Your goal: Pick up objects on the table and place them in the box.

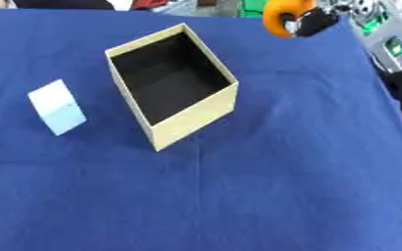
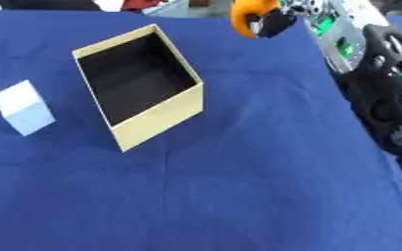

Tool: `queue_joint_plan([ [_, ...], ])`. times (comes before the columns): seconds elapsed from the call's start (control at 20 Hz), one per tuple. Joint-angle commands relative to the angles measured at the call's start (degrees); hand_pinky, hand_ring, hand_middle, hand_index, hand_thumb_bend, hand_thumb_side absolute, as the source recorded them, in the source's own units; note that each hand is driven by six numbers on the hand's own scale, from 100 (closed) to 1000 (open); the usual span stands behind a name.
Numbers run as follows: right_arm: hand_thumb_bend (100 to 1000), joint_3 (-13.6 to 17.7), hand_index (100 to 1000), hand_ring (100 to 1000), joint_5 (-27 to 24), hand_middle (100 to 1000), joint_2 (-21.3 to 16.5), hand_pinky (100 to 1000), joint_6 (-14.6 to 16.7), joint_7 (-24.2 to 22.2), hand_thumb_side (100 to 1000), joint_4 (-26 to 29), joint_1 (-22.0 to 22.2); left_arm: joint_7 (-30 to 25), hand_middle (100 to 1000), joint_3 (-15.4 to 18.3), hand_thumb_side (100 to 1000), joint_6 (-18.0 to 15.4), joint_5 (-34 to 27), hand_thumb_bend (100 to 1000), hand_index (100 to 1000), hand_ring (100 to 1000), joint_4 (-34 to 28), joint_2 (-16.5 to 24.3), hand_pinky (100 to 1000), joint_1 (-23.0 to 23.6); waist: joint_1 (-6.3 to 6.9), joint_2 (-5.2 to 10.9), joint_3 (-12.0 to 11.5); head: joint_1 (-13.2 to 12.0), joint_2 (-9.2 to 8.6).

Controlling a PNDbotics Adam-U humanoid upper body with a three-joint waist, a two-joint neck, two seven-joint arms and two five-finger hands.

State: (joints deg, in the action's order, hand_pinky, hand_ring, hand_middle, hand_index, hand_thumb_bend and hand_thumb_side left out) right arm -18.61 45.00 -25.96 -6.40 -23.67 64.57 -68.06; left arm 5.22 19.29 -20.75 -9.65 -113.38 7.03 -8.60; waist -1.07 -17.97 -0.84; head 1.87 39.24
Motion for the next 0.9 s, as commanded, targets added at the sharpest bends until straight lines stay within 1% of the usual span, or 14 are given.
queue_joint_plan([
  [0.05,100,0.0,739,896,2.3,655,2.2,840,0.6,0.4,100,1.9,-2.8,-0.3,527,-0.3,978,-0.1,-0.3,325,739,554,-1.2,0.5,723,-0.3,0.24,1.45,-0.2,0.4,0.04],
  [0.45,100,-1.0,745,898,4.2,651,9.2,841,1.1,-0.1,100,2.6,-5.3,-0.6,527,-0.5,979,0.0,-0.6,325,739,554,-1.2,0.2,723,-0.4,0.48,1.36,-0.7,0.8,0.11],
  [0.9,100,-2.0,757,907,3.3,643,13.5,845,1.0,-1.3,100,2.2,-4.9,-0.7,527,-0.5,980,-0.1,-0.6,324,739,553,-1.2,0.0,723,-0.4,0.65,1.04,-1.2,1.3,0.00],
])
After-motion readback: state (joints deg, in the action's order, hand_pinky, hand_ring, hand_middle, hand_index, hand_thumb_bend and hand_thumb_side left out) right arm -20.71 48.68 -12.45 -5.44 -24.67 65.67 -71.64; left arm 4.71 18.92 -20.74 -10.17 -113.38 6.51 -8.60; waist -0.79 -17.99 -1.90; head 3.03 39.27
